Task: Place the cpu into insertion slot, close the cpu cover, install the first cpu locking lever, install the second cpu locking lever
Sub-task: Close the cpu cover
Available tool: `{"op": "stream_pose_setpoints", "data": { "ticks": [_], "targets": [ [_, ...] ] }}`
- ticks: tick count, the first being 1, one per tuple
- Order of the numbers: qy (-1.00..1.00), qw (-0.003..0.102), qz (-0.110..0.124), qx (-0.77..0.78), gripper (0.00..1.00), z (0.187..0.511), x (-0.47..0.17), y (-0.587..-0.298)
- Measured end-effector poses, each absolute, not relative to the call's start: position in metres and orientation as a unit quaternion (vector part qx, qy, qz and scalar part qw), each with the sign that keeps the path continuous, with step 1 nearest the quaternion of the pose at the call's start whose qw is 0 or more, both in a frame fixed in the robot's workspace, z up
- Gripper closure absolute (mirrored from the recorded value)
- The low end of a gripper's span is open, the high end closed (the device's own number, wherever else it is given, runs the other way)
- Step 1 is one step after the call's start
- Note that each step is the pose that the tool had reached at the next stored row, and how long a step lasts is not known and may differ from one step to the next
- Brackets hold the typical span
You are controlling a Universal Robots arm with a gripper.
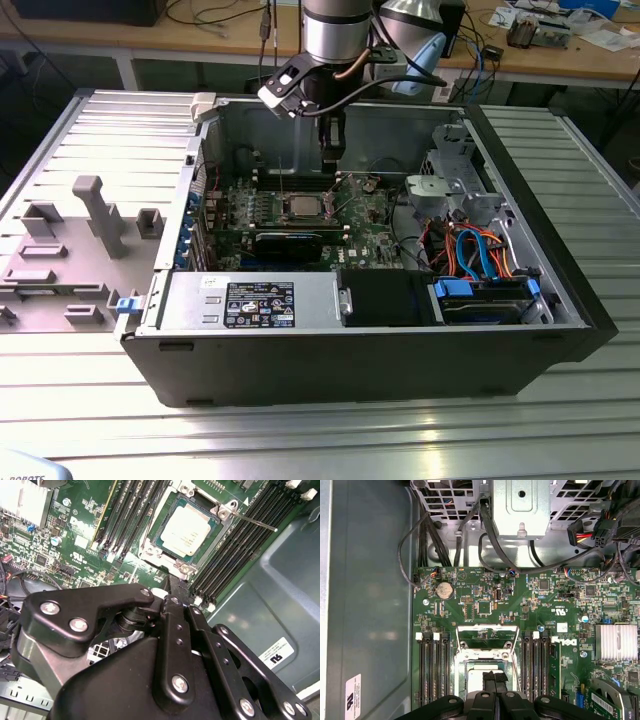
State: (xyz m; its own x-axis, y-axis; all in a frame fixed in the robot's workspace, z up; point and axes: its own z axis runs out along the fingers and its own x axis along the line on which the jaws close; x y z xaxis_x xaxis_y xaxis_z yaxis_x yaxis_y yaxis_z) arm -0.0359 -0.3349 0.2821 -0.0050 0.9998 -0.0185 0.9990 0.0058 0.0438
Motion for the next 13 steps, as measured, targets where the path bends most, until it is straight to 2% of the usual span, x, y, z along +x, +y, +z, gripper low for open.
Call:
{"op": "stream_pose_setpoints", "data": {
  "ticks": [13],
  "targets": [
    [0.709,0.022,0.009,0.705,0.89,0.2821,-0.0325,-0.3349]
  ]
}}
